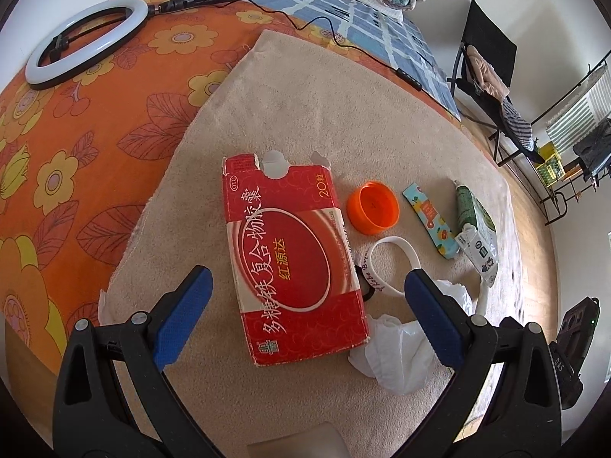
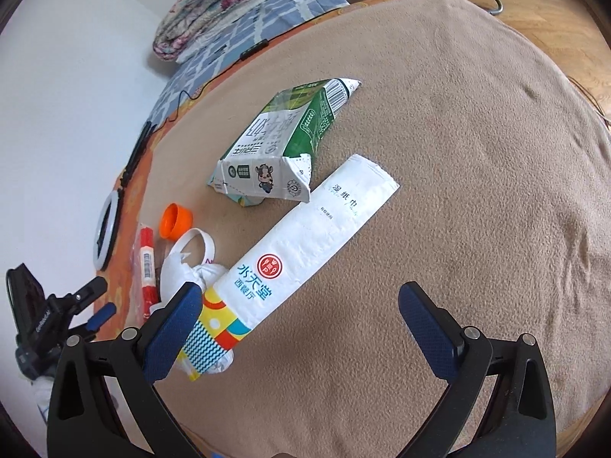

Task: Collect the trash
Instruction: 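Grasp the red medicine box with the left tool while the right tool grasps the white wipe pack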

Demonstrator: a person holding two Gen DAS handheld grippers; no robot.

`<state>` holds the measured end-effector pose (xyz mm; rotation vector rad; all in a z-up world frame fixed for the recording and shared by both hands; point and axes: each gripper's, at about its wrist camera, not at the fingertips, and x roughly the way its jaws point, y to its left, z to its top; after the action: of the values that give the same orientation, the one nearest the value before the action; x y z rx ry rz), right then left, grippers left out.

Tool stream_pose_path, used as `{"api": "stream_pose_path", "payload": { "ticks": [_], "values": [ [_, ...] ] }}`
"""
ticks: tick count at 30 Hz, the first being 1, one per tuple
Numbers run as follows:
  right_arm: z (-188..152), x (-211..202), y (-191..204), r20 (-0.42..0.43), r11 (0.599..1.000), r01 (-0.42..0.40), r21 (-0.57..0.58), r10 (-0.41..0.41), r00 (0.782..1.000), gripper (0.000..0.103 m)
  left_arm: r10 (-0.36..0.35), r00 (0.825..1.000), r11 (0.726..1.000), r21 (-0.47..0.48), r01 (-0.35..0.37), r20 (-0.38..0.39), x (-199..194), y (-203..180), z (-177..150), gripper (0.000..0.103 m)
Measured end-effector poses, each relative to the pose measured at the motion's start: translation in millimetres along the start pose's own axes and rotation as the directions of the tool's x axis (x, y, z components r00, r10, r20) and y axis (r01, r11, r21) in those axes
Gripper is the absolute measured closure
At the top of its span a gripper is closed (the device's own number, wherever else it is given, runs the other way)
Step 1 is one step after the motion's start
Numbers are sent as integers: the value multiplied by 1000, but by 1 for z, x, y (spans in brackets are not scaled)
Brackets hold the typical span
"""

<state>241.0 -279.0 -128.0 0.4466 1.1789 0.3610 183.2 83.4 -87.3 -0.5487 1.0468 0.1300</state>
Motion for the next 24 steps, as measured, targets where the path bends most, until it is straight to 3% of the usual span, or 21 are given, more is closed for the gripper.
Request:
{"api": "stream_pose_path", "payload": {
  "ticks": [7,12,17,19,21,24],
  "values": [
    [7,14,0,-21,1000,-19,17,19,1000,6,58,998,998,5,-58,-21,24,0,13,1],
    [19,24,-2,-32,996,-67,61,69,997,16,51,998,999,-11,-51,-36,35,-1,18,1],
    [24,32,-5,-27,992,-72,99,75,997,19,57,997,998,-20,-58,-43,44,-2,20,1],
    [25,31,-4,-22,992,-73,102,76,997,33,63,997,998,-25,-65,-51,48,0,19,4],
    [25,31,-5,-32,991,-81,103,84,996,48,77,995,996,-28,-79,-64,52,2,19,15],
    [23,33,-8,-46,989,-92,117,98,994,63,69,996,997,-40,-71,-55,51,6,19,15]
  ]
}}
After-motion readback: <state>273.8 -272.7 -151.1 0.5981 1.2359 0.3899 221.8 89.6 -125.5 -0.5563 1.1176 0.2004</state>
